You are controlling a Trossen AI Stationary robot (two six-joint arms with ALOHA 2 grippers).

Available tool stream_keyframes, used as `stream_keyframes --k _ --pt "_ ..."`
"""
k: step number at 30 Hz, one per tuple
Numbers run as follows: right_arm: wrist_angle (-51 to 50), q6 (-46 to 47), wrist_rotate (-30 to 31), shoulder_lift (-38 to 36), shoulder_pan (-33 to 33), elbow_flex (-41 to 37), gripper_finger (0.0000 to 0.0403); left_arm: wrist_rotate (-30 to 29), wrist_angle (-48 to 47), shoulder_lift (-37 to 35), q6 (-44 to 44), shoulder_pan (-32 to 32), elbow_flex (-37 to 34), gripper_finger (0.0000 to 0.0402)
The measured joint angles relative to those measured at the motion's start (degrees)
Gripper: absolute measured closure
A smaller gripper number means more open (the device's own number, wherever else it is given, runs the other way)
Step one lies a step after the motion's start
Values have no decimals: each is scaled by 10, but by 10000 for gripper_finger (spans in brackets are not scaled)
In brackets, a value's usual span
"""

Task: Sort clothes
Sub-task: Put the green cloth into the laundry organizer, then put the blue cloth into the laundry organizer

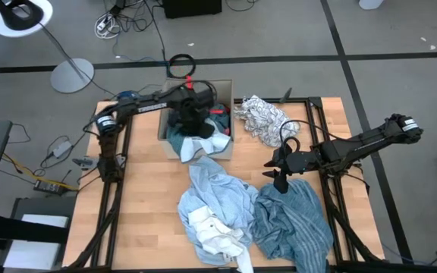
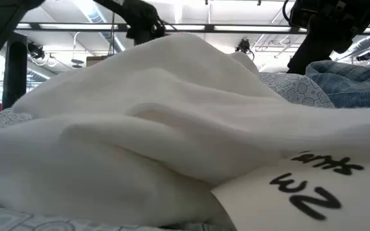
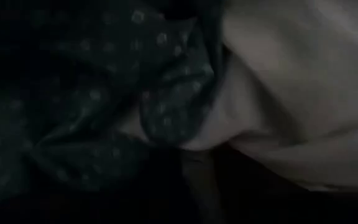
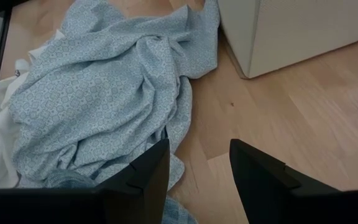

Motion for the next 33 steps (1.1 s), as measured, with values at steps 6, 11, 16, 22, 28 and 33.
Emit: stream_keyframes --k 6,11,16,22,28,33 --pt "0 0 0 0 0 0 234 -7 6 65 12 3 0 303" --pt "0 0 0 0 0 0 234 -64 28 108 29 2 0 303" --pt "0 0 0 0 0 0 234 -72 26 107 45 4 2 303" --pt "0 0 0 0 0 0 234 -150 2 72 44 6 38 303" --pt "0 0 0 0 0 0 234 -241 -14 29 44 5 93 303" --pt "0 0 0 0 0 0 234 -307 -15 -21 60 -9 128 303"
